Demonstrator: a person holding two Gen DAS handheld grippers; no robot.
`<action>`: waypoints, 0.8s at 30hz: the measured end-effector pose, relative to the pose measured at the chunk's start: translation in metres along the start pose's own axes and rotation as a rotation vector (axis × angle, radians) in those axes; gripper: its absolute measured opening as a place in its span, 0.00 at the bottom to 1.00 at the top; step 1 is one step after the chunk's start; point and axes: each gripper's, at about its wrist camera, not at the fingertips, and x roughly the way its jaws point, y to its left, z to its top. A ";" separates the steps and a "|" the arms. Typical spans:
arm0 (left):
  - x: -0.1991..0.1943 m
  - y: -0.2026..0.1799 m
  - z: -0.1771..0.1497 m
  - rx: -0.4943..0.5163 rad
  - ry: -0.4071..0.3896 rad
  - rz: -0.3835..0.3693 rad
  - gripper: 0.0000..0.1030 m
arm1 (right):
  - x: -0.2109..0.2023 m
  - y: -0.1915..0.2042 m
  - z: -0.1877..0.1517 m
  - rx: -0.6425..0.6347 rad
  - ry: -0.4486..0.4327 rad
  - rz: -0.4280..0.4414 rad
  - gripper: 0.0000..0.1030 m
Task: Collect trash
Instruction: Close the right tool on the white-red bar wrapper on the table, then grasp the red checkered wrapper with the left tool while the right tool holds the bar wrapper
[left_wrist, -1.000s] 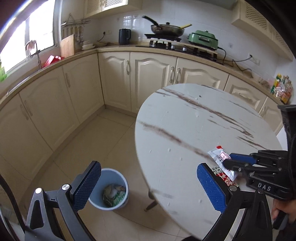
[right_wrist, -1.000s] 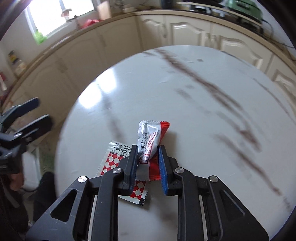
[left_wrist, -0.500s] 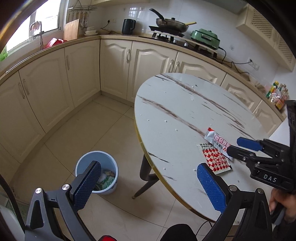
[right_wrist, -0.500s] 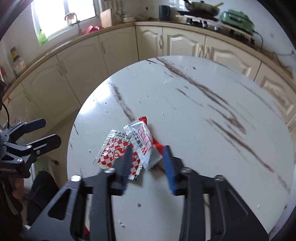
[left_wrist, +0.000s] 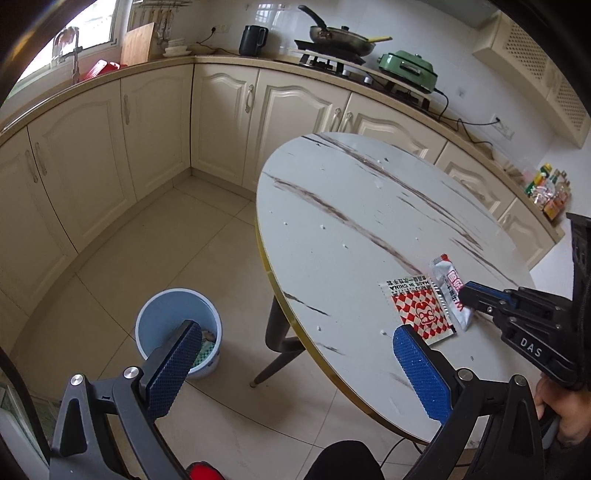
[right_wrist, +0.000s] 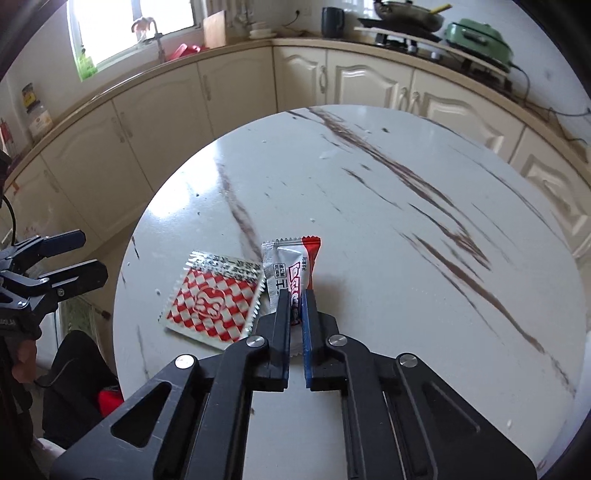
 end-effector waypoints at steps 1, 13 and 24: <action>0.001 -0.001 0.000 0.001 0.004 -0.001 0.99 | -0.001 0.000 -0.002 -0.001 -0.002 -0.001 0.06; 0.021 -0.005 -0.009 -0.040 0.043 -0.065 0.97 | 0.006 0.053 -0.001 -0.012 -0.005 0.092 0.06; 0.018 -0.003 -0.012 -0.032 0.021 -0.125 0.32 | 0.007 0.065 -0.009 0.054 -0.041 0.133 0.05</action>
